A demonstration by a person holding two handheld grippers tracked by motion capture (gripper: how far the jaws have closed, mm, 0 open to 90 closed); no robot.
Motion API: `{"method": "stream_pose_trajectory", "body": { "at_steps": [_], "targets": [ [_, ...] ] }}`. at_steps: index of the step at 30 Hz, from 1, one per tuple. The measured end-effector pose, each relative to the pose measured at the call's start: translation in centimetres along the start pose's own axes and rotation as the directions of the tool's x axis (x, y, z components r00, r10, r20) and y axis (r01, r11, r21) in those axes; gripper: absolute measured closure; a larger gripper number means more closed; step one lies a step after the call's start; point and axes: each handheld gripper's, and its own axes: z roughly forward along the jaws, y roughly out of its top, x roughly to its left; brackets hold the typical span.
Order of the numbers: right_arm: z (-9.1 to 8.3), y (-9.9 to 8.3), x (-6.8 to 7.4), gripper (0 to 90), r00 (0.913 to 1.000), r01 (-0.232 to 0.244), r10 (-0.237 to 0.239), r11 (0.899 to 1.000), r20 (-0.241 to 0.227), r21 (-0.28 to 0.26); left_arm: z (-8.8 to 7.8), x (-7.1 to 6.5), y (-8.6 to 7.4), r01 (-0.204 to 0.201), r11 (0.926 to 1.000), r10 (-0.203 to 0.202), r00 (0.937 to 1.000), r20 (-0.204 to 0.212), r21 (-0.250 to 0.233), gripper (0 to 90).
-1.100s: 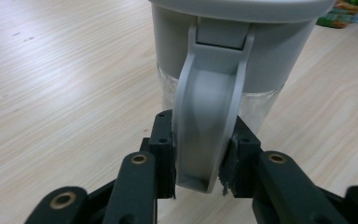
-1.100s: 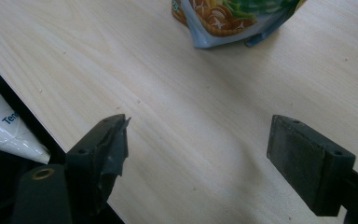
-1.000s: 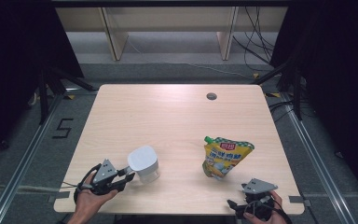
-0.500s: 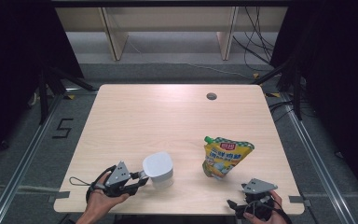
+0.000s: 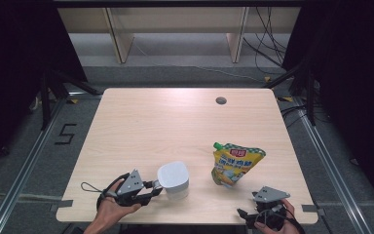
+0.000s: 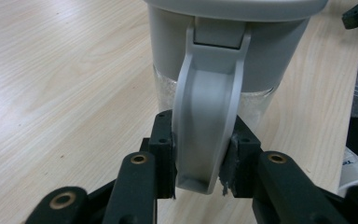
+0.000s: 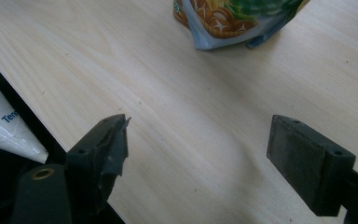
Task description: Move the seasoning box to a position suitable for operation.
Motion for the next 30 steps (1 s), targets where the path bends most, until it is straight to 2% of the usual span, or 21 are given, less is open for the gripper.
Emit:
{"method": "stream_pose_trajectory", "body": {
  "at_steps": [1,2,3,4,6,8,9,11,12,15,19,20,24,25,27,28,29,30],
  "targets": [
    [0.0,0.0,0.0,21.4,1.0,0.005,-0.005,1.0,-0.003,0.003,0.1,-0.1,0.1,-0.012,0.9999,0.012,0.9999,0.005,0.011,68.3],
    [0.0,0.0,0.0,21.4,1.0,0.005,-0.005,1.0,-0.003,0.003,0.3,-0.2,0.2,-0.001,1.0,0.001,0.9999,0.017,-0.006,68.3],
    [0.0,0.0,-0.1,21.4,1.0,0.005,-0.005,1.0,-0.003,0.003,0.5,-0.3,0.3,-0.014,0.9999,0.014,0.9995,0.028,0.0,68.3],
    [0.0,0.0,-0.1,21.4,1.0,0.004,-0.004,1.0,-0.005,0.005,0.8,-0.3,0.5,-0.034,0.9994,0.034,0.9978,0.058,-0.003,68.3],
    [0.0,-0.1,-0.1,21.4,1.0,-0.001,0.002,1.0,-0.009,0.005,1.0,-0.3,0.6,-0.035,0.9994,0.035,0.9971,0.068,-0.005,68.2],
    [0.0,-0.2,0.0,21.4,0.9998,-0.016,0.016,1.0,-0.01,0.009,1.2,-0.3,0.7,-0.038,0.9992,0.038,0.9965,0.074,-0.008,68.2],
    [0.0,-0.1,-0.2,21.4,1.0,0.002,-0.002,1.0,-0.008,0.006,1.4,-0.2,0.8,-0.05,0.9987,0.051,0.9959,0.075,-0.005,68.1],
    [0.1,-0.1,-0.2,21.4,1.0,-0.002,0.002,1.0,-0.009,0.007,1.5,0.0,0.9,-0.054,0.9985,0.054,0.9958,0.074,-0.009,68.1],
    [0.1,-0.1,-0.2,21.3,1.0,-0.003,0.003,1.0,-0.009,0.007,1.5,0.2,0.9,-0.067,0.9977,0.067,0.9952,0.071,-0.001,68.1],
    [0.1,-0.1,-0.2,21.3,1.0,-0.003,0.003,1.0,-0.009,0.007,1.9,0.2,1.0,-0.046,0.9988,0.047,0.9966,0.067,-0.016,68.1],
    [0.1,-0.1,-0.2,21.4,0.9999,-0.007,0.007,1.0,-0.013,0.008,2.0,0.7,1.2,-0.075,0.9972,0.075,0.9952,0.064,-0.003,68.1],
    [0.2,-0.1,-0.2,21.4,0.9999,-0.002,0.002,1.0,-0.01,0.0,2.1,0.6,1.2,-0.059,0.9982,0.059,0.9966,0.057,-0.01,68.1],
    [0.3,0.0,-0.3,21.4,0.9999,0.007,-0.007,1.0,-0.01,0.006,2.1,0.7,1.1,-0.054,0.9984,0.055,0.997,0.055,-0.015,66.9],
    [0.3,0.1,-0.2,21.4,0.9999,0.001,-0.001,1.0,-0.015,0.009,2.0,0.6,1.1,-0.046,0.9988,0.046,0.9978,0.048,-0.017,64.6],
    [0.3,0.1,-0.3,21.3,0.9999,0.01,-0.01,1.0,-0.009,-0.001,1.7,0.7,1.0,-0.013,0.9996,0.015,0.9979,0.063,-0.026,55.9],
    [0.4,0.2,-0.3,21.4,0.9999,0.01,-0.01,1.0,-0.014,0.001,1.5,0.8,1.1,-0.016,0.9996,0.017,0.9986,0.05,-0.023,50.9],
    [0.4,0.2,-0.2,21.4,0.9998,-0.004,0.004,1.0,-0.018,0.005,1.3,0.7,1.1,0.008,0.9994,-0.006,0.9986,0.053,-0.035,48.7],
    [0.4,0.2,-0.2,21.3,0.9998,-0.005,0.005,1.0,-0.019,0.007,0.9,0.9,1.1,0.007,0.9995,-0.005,0.9985,0.054,-0.03,46.5]
  ]
}}
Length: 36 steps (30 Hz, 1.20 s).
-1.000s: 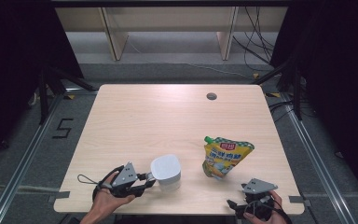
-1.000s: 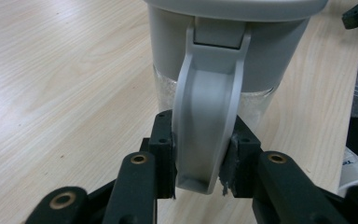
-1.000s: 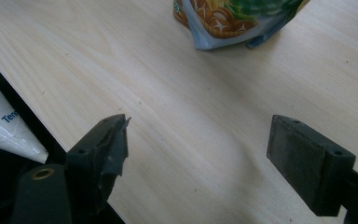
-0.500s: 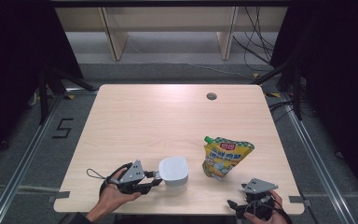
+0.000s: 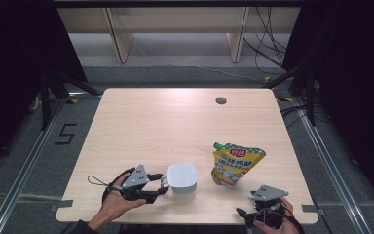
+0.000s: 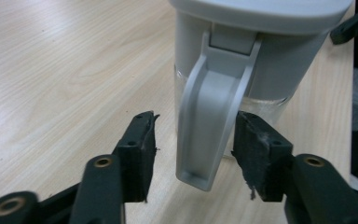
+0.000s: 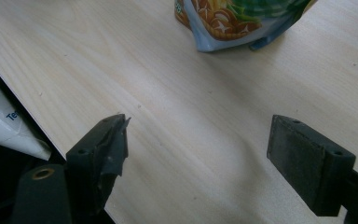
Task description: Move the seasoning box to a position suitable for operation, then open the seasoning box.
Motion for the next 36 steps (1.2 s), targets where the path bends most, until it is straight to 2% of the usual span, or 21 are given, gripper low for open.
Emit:
{"method": "stream_pose_trajectory", "body": {
  "at_steps": [2,3,6,7,10,12,13,14,15,17,18,19,21,23,25,27,28,30,32,33,36],
  "targets": [
    [0.0,0.0,-0.1,21.4,0.9999,0.011,-0.011,1.0,0.003,0.006,-0.8,0.0,0.2,0.019,0.9998,-0.019,0.9998,-0.004,0.007,41.8],
    [0.1,0.0,-0.1,21.4,0.9999,0.011,-0.011,1.0,0.006,0.001,-1.0,-0.1,0.2,0.043,0.9991,-0.043,0.999,0.011,0.005,39.1],
    [0.1,0.1,-0.1,21.4,0.9998,0.02,-0.02,1.0,0.006,-0.006,-1.8,-0.6,0.5,0.029,0.9996,-0.029,0.9995,0.015,0.006,35.0],
    [0.1,0.0,-0.1,21.3,0.9998,0.018,-0.018,1.0,0.005,-0.004,-2.0,-0.9,0.6,0.039,0.9992,-0.039,0.9992,0.012,0.003,34.6],
    [0.0,0.0,-0.1,21.4,0.9998,0.017,-0.017,1.0,0.007,-0.003,-2.4,-1.3,0.9,0.032,0.9995,-0.032,0.9993,0.02,0.0,37.3],
    [0.0,0.0,0.0,21.4,0.9995,0.031,-0.031,0.999,0.011,-0.01,-2.8,-1.5,1.2,0.033,0.9994,-0.033,0.9995,0.002,0.01,42.0],
    [0.0,0.0,0.3,21.4,1.0,-0.004,0.004,1.0,0.006,-0.001,-2.8,-1.6,1.2,0.036,0.9993,-0.035,0.9993,-0.011,0.01,45.0],
    [0.0,0.0,0.3,21.4,1.0,-0.004,0.004,1.0,0.005,-0.001,-3.0,-1.5,1.3,0.028,0.9996,-0.028,0.9996,-0.005,0.005,48.5],
    [0.0,0.1,0.2,21.4,0.9999,0.013,-0.013,1.0,0.004,0.002,-3.3,-1.5,1.5,0.04,0.9992,-0.041,0.9991,-0.015,-0.006,54.3],
    [0.0,0.0,0.2,21.4,0.9999,0.011,-0.011,1.0,0.001,0.001,-3.6,-1.4,1.8,0.027,0.9996,-0.027,0.9996,-0.009,-0.011,68.3],
    [0.0,0.0,0.2,21.4,0.9999,0.012,-0.012,1.0,0.003,-0.002,-3.7,-1.5,2.0,0.036,0.9992,-0.036,0.9993,-0.001,-0.019,72.7],
    [0.0,0.0,0.1,21.3,0.9999,0.014,-0.014,1.0,0.004,-0.007,-3.8,-1.6,2.1,0.057,0.9979,-0.058,0.9983,-0.008,-0.03,77.8],
    [0.0,-0.1,0.3,21.1,1.0,-0.005,0.005,1.0,-0.004,-0.011,-4.0,-2.0,2.6,0.062,0.9974,-0.063,0.9974,-0.033,-0.038,84.3],
    [0.0,0.0,0.2,19.8,1.0,0.0,0.0,1.0,-0.004,-0.02,-4.2,-2.1,3.1,0.053,0.9971,-0.055,0.9977,-0.04,-0.054,87.7],
    [0.1,0.0,0.1,19.8,1.0,0.008,-0.008,0.999,-0.003,-0.031,-4.4,-2.0,3.7,0.021,0.998,-0.024,0.9986,-0.048,-0.059,88.8],
    [0.0,0.0,0.2,19.8,1.0,0.008,-0.008,0.999,-0.005,-0.037,-4.5,-2.1,4.1,0.054,0.9956,-0.058,0.9965,-0.06,-0.077,89.0],
    [0.0,0.0,0.3,19.8,0.9999,-0.004,0.004,0.999,-0.009,-0.035,-4.5,-1.9,4.3,0.026,0.9961,-0.031,0.9979,-0.057,-0.084,89.0],
    [0.0,0.0,0.2,19.8,0.9999,0.012,-0.012,0.999,-0.007,-0.039,-4.3,-1.9,4.6,0.048,0.9942,-0.053,0.9974,-0.05,-0.097,89.0],
    [0.0,0.1,0.3,18.3,0.9998,0.019,-0.019,0.999,-0.003,-0.037,-4.2,-2.0,4.9,0.041,0.9953,-0.046,0.9976,-0.053,-0.087,89.0],
    [-0.1,0.1,0.5,17.4,0.9999,0.0,0.0,0.999,-0.012,-0.041,-4.0,-2.0,5.1,0.049,0.9952,-0.053,0.9974,-0.049,-0.085,89.1],
    [0.0,0.2,0.6,17.4,0.9998,0.01,-0.011,0.997,-0.017,-0.074,-3.4,-2.1,5.5,0.068,0.9942,-0.071,0.9967,-0.039,-0.083,89.0]
  ]
}}
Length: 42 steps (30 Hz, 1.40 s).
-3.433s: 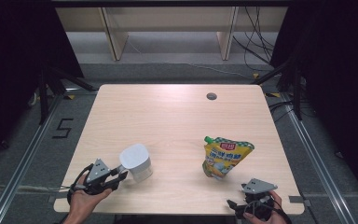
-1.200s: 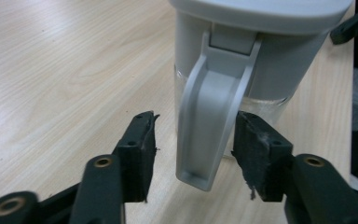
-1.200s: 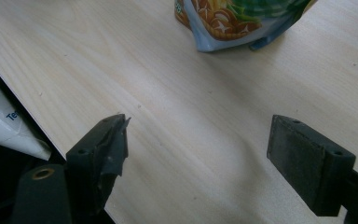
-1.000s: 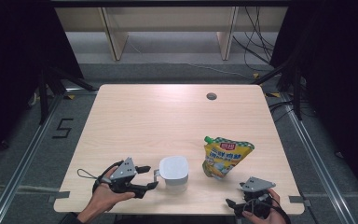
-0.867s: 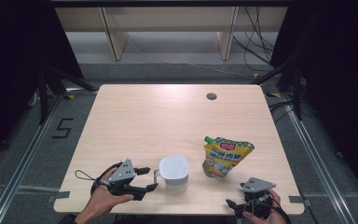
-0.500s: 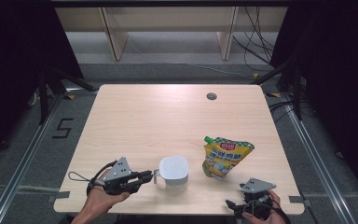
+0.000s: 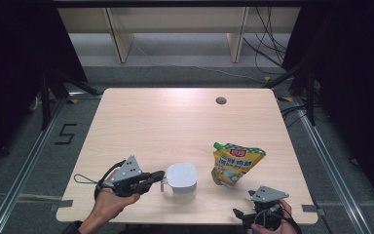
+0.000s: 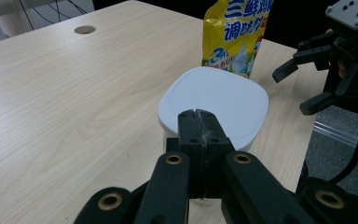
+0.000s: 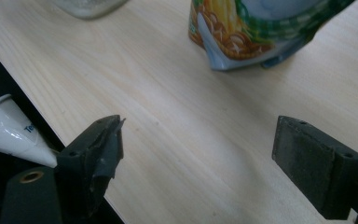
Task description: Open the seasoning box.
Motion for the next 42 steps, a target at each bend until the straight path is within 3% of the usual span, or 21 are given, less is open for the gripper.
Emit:
{"method": "stream_pose_trajectory", "body": {
  "at_steps": [6,8,9,10,15,16,23,25,26,28,29,30,31,32,33,34,35,38,39,40,42],
  "targets": [
    [0.1,0.2,0.2,19.1,0.9999,0.015,-0.015,1.0,-0.002,-0.006,1.0,0.3,0.5,0.027,0.9996,-0.027,0.9996,-0.001,0.011,88.9],
    [0.1,0.2,0.4,20.2,0.9999,0.001,-0.001,1.0,-0.012,-0.008,1.2,0.4,0.5,0.005,0.9998,-0.005,1.0,0.008,0.017,88.9],
    [0.2,0.3,0.3,20.2,0.9999,0.014,-0.014,1.0,-0.01,-0.01,1.3,0.2,0.5,0.023,0.9994,-0.023,0.9997,-0.001,0.025,88.9],
    [0.2,0.3,0.4,20.2,0.9999,0.008,-0.008,1.0,-0.01,-0.008,1.5,0.2,0.5,0.0,0.9998,0.0,1.0,0.007,0.021,88.9],
    [0.2,0.3,0.3,20.5,0.9998,0.018,-0.018,1.0,-0.005,-0.013,1.6,0.0,0.4,-0.01,0.9992,0.01,0.9998,-0.019,0.038,88.7],
    [0.1,0.3,0.5,20.6,0.9999,-0.005,0.005,1.0,-0.009,-0.005,1.7,0.0,0.3,-0.003,0.9994,0.004,0.9999,-0.016,0.034,88.6],
    [0.1,0.7,0.8,20.9,0.9991,0.003,-0.006,0.997,-0.041,-0.078,1.6,0.1,0.1,0.004,0.9999,-0.004,0.9998,-0.018,0.017,88.4],
    [0.0,0.9,1.1,26.9,0.9984,-0.011,0.006,0.996,-0.056,-0.092,1.6,0.1,0.1,0.001,0.9999,0.0,0.9999,-0.016,0.015,88.4],
    [0.0,1.0,1.1,34.3,0.9979,0.003,-0.01,0.994,-0.064,-0.109,1.6,0.1,0.1,0.0,0.9999,0.0,0.9999,-0.016,0.014,88.4],
    [-0.1,1.3,1.5,41.4,0.9953,-0.021,0.008,0.991,-0.097,-0.134,1.5,0.1,0.0,-0.004,0.9998,0.005,0.9998,-0.018,0.017,88.3],
    [0.1,1.5,1.4,44.6,0.9944,0.024,-0.041,0.986,-0.097,-0.164,1.5,0.0,0.0,0.006,0.9999,-0.006,0.9997,-0.025,0.015,88.3],
    [-0.1,1.6,1.8,47.8,0.995,0.003,-0.02,0.987,-0.098,-0.163,1.4,0.2,-0.1,-0.008,0.9999,0.008,0.9998,-0.02,0.01,88.3],
    [-0.2,1.8,1.8,49.2,0.995,0.026,-0.042,0.984,-0.091,-0.177,1.4,0.2,-0.1,-0.003,0.9999,0.003,0.9997,-0.025,0.015,88.2],
    [-0.2,2.0,2.0,52.8,0.9949,0.027,-0.045,0.981,-0.091,-0.191,1.4,0.5,0.0,-0.049,0.9988,0.049,0.9984,-0.03,0.002,88.1],
    [-0.3,2.2,2.2,56.7,0.9939,0.033,-0.053,0.978,-0.096,-0.205,1.3,0.2,-0.2,-0.01,0.9999,0.01,0.9994,-0.034,0.012,88.2],
    [-0.4,2.3,2.6,58.0,0.9935,0.013,-0.037,0.976,-0.108,-0.215,1.3,0.2,-0.2,-0.011,0.9999,0.012,0.9993,-0.037,0.007,88.2],
    [-0.4,2.6,2.5,60.5,0.993,0.034,-0.059,0.972,-0.102,-0.234,1.3,0.1,-0.2,-0.001,1.0,0.001,0.9995,-0.03,0.004,88.2],
    [-0.5,3.3,2.8,67.2,0.9924,0.052,-0.08,0.961,-0.094,-0.272,1.3,0.1,-0.3,0.0,1.0,0.0,0.9995,-0.031,0.001,88.1],
    [-0.6,3.5,2.9,69.0,0.9913,0.034,-0.067,0.963,-0.114,-0.267,1.3,0.2,-0.3,-0.005,1.0,0.005,0.9996,-0.028,0.0,88.1],
    [-0.5,3.7,2.9,69.8,0.9913,0.044,-0.078,0.956,-0.106,-0.288,1.3,0.1,-0.3,-0.002,1.0,0.002,0.9996,-0.03,-0.003,88.1],
    [-0.3,4.0,3.3,74.2,0.9881,0.012,-0.055,0.959,-0.144,-0.284,1.3,0.2,-0.3,-0.009,1.0,0.009,0.9996,-0.026,-0.004,88.1]
  ]
}}
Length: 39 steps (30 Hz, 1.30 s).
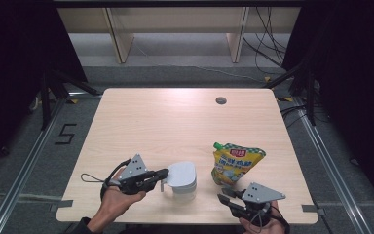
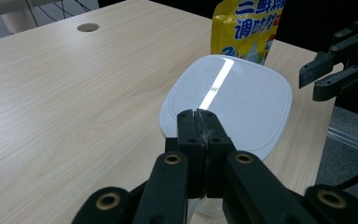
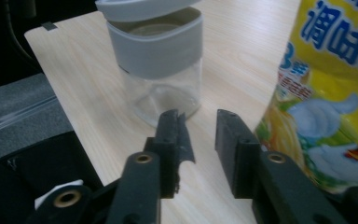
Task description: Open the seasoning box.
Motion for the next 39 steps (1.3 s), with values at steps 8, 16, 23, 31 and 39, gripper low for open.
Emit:
{"method": "stream_pose_trajectory", "body": {
  "at_steps": [8,16,23,31,39],
  "targets": [
    [1.0,1.4,0.5,86.8,0.9982,0.058,-0.059,0.998,-0.015,-0.011,0.0,0.1,-0.1,-0.016,0.9999,0.016,0.9999,0.005,-0.003,88.0],
    [2.5,3.0,0.9,90.0,0.9954,0.09,-0.091,0.996,-0.03,-0.009,-0.1,0.0,-0.2,-0.001,1.0,0.001,1.0,-0.004,-0.008,88.0],
    [3.6,4.1,1.3,90.0,0.993,0.107,-0.107,0.994,-0.05,-0.011,-0.1,0.0,-0.2,0.001,0.9999,-0.001,1.0,-0.001,-0.012,88.1],
    [4.5,4.7,1.5,90.0,0.9906,0.123,-0.123,0.992,-0.059,-0.011,-0.1,0.0,-0.3,-0.001,0.9999,0.001,1.0,-0.003,-0.014,88.1],
    [4.9,5.1,1.9,90.0,0.9909,0.122,-0.122,0.992,-0.055,-0.012,-0.1,0.0,-0.3,0.002,0.9998,-0.002,1.0,-0.001,-0.018,88.0]
  ]
}}
